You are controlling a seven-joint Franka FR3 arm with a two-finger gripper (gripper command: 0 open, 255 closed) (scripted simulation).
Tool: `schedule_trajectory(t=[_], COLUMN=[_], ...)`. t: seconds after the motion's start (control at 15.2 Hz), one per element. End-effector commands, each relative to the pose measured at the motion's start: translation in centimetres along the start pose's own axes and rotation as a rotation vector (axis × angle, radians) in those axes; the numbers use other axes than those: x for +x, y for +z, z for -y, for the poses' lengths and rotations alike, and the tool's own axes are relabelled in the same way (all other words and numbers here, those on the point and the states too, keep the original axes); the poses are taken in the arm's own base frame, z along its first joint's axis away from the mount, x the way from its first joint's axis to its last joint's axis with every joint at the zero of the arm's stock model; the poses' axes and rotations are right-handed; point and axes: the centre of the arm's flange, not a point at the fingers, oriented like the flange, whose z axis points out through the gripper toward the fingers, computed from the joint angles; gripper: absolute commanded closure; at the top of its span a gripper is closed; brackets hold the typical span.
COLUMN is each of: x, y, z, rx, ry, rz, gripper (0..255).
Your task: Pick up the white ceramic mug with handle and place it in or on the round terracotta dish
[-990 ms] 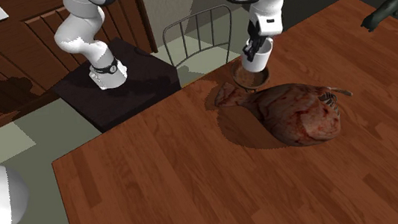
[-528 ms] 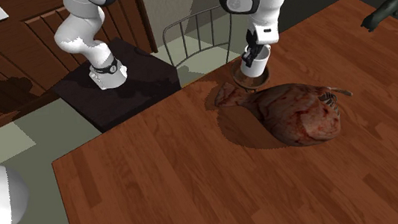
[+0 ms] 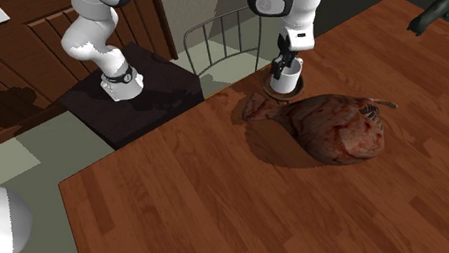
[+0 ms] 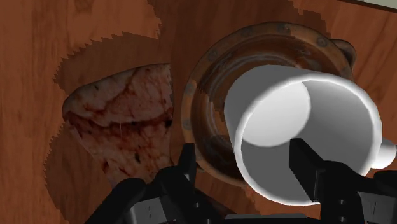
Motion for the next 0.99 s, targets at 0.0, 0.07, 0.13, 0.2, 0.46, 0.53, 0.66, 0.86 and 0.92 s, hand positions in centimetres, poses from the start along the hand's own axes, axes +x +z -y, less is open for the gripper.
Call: schedule_trajectory(t=[0.0,0.07,0.13,0.2,0.46,0.53,0.66,0.86,0.92], x=[0.0,0.0,0.0,0.0,0.0,0.0,0.0,0.0,0.0], y=[0.0,0.0,0.0,0.0,-5.0,-5.0,-5.0,-5.0,-5.0], z=[0.0,0.0,0.0,0.0,0.0,0.0,0.0,0.0,0.0], rx=[0.0,0.0,0.0,0.0,0.0,0.0,0.0,0.0,0.0], ry=[0.0,0.0,0.0,0.0,0.0,0.0,0.0,0.0,0.0], rz=[0.0,0.0,0.0,0.0,0.0,0.0,0.0,0.0,0.0], gripper=[0,0,0,0,0,0,0,0,0])
